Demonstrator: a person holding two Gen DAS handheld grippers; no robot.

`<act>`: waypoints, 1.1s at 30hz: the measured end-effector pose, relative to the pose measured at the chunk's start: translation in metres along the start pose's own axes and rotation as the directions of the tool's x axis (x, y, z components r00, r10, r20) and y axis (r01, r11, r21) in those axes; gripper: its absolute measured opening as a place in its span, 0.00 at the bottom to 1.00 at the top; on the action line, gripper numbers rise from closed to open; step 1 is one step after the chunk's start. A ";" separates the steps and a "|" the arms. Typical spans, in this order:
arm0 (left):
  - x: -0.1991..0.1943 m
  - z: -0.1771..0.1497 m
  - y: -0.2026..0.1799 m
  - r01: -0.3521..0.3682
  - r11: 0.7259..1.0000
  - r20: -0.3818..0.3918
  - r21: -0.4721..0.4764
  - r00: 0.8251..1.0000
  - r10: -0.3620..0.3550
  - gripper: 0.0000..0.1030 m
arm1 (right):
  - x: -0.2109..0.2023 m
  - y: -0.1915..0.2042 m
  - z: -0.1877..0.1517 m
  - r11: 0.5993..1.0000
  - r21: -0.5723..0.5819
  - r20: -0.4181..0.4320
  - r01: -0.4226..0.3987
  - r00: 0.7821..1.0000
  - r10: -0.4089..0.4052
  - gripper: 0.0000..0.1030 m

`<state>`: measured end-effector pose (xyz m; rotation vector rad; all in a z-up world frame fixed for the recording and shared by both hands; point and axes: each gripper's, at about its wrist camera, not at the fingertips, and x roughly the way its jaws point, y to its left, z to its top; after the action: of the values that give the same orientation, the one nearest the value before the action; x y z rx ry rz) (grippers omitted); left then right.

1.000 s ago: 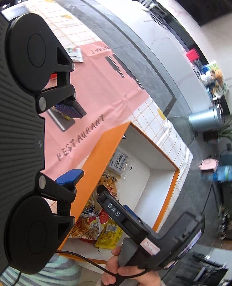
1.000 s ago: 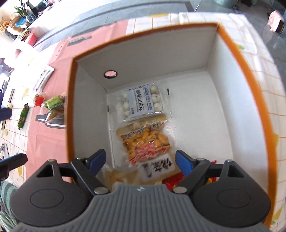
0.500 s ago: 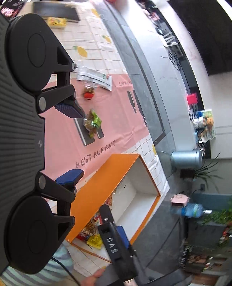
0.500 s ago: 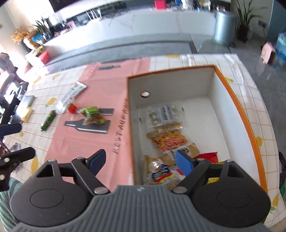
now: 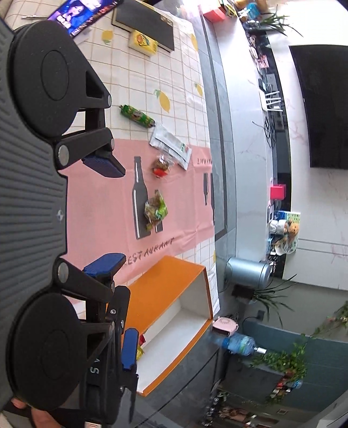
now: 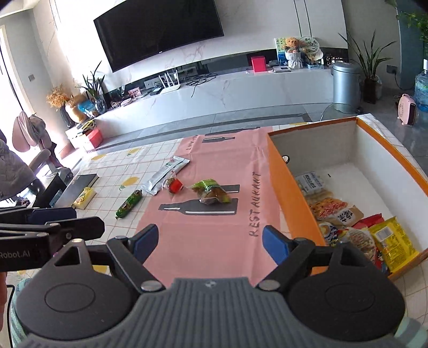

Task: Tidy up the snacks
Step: 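Move the left tool to the brown round-candy bag while the right tool approaches the green-labeled bag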

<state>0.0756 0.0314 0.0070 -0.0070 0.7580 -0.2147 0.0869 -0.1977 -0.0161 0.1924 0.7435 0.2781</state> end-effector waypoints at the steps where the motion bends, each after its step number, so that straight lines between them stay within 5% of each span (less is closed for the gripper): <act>1: 0.000 -0.003 0.004 -0.003 1.000 0.003 -0.012 1.000 0.003 0.73 | 0.002 0.006 -0.005 1.000 -0.003 0.012 0.005 1.000 -0.005 0.80; 9: 0.003 -0.021 0.033 -0.034 0.997 0.030 -0.073 0.999 0.036 0.67 | 0.023 0.045 -0.036 0.993 -0.097 0.083 0.060 0.995 -0.052 0.82; 12: 0.008 -0.019 0.044 -0.015 0.994 0.018 -0.107 1.000 0.017 0.56 | 0.036 0.054 -0.041 0.988 -0.137 0.067 0.066 0.996 -0.057 0.82; 16: 0.021 -0.010 0.052 -0.028 0.996 -0.009 -0.081 1.000 0.028 0.27 | 0.052 0.062 -0.041 0.984 -0.167 0.053 0.067 0.997 -0.059 0.82; 25: 0.056 0.009 0.078 -0.051 0.997 -0.048 -0.053 0.998 0.048 0.01 | 0.087 0.075 -0.026 0.965 -0.248 0.054 0.083 0.996 -0.072 0.74; 33: 0.094 0.023 0.093 -0.085 0.996 -0.091 -0.014 0.992 0.084 0.00 | 0.133 0.072 -0.008 0.936 -0.332 0.038 0.114 0.994 -0.107 0.73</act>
<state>0.1753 0.1021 -0.0480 0.0183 0.8483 -0.1285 0.1616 -0.0867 -0.0873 -0.1686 0.6744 0.2905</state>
